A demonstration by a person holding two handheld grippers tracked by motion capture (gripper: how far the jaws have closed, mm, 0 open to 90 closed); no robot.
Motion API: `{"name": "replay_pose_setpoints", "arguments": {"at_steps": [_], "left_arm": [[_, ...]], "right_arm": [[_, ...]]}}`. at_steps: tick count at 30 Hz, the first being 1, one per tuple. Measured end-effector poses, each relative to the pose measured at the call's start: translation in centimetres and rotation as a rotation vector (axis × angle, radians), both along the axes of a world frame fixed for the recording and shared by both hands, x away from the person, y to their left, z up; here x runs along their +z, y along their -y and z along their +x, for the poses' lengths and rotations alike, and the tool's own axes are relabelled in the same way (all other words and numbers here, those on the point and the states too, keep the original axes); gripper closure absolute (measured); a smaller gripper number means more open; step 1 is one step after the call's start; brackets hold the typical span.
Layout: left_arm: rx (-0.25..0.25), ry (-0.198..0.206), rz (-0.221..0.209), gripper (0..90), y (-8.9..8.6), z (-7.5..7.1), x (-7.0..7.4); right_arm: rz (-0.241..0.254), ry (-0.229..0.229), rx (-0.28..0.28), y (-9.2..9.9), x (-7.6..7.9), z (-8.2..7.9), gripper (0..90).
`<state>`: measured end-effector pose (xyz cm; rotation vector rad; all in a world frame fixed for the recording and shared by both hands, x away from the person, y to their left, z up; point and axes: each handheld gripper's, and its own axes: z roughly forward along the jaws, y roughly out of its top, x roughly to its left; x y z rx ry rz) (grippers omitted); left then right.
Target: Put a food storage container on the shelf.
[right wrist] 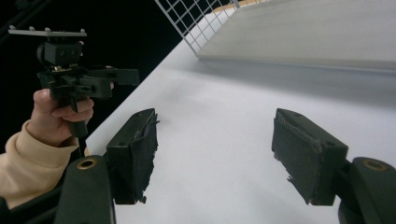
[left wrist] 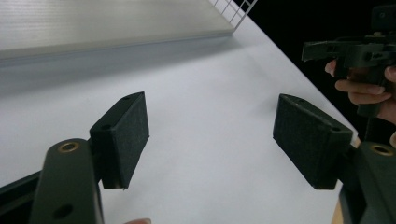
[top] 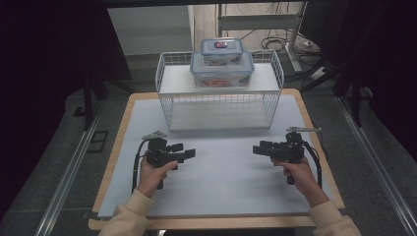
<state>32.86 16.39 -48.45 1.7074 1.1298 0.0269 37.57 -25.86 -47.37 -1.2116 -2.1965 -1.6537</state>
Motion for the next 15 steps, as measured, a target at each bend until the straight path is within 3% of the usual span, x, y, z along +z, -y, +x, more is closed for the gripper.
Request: {"name": "replay_pose_setpoints", "arguments": {"at_steps": [4, 15], "left_arm": [[0.009, -0.006, -0.018, 25.7, -0.11, -0.08, -0.22], [0.013, -0.011, -0.015, 25.2, -0.23, -0.12, -0.33]], "right_arm": [[-0.014, -0.002, 0.006, -0.3, -0.4, -0.2, 30.8], [-0.023, 0.008, 0.001, -0.34, -0.32, -0.32, 30.4]]}}
